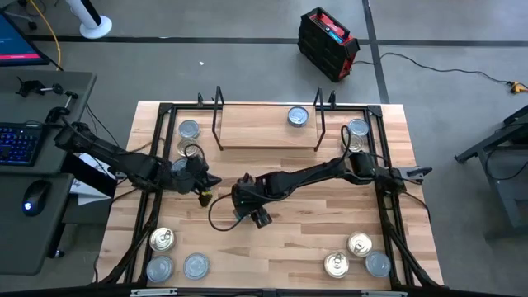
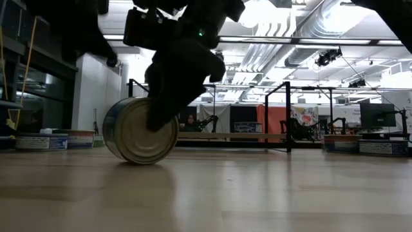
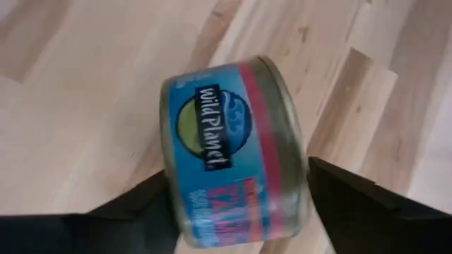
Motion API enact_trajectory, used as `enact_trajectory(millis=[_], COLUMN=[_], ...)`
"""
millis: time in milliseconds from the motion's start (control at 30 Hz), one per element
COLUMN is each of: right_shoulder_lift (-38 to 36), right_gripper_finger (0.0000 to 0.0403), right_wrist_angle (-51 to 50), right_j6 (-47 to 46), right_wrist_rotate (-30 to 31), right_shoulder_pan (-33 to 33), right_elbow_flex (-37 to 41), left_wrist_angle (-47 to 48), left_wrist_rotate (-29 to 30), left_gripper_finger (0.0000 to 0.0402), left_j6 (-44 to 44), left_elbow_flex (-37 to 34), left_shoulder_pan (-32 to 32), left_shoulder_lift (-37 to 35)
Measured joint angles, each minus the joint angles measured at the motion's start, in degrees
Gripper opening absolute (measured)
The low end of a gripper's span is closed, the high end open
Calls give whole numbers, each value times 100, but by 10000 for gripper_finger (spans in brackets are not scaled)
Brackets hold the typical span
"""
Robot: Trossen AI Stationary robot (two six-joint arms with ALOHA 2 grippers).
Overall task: Stack canned seafood by type on shelf
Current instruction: Put the blue pink tuna can on the shelf
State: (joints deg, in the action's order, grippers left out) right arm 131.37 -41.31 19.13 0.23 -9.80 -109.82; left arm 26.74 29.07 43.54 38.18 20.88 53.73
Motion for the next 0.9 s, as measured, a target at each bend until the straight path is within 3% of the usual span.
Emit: enact_trajectory(millis=[133, 233, 333, 500, 700, 900], right_shoulder_lift=[-118, -366, -685, -977, -707, -296], right_gripper_finger=[164, 168, 168, 168, 168, 168], right_wrist_angle=[-39, -48, -21, 384, 1297, 1835], right_j6=[-237, -280, -388, -114, 915, 1722], right_wrist_rotate=[89, 162, 640, 2352, 3907, 4533], right_shoulder_pan=[0, 0, 38, 272, 825, 1368], right_elbow_flex=[5, 7, 7, 2, -2, 2], left_wrist_angle=[654, 989, 1116, 1045, 1017, 1045], left_wrist_rotate=[117, 378, 639, 864, 1169, 1213], left_gripper_finger=[0, 0, 0, 0, 0, 0], left_j6=[-694, -1176, -1668, -2587, -3372, -3625], left_elbow_flex=[778, 1434, 2043, 2745, 3033, 3033], left_shoulder_pan=[-151, -197, -205, -205, -207, -207], left_shoulder_lift=[-430, -698, -880, -1037, -1066, -1077])
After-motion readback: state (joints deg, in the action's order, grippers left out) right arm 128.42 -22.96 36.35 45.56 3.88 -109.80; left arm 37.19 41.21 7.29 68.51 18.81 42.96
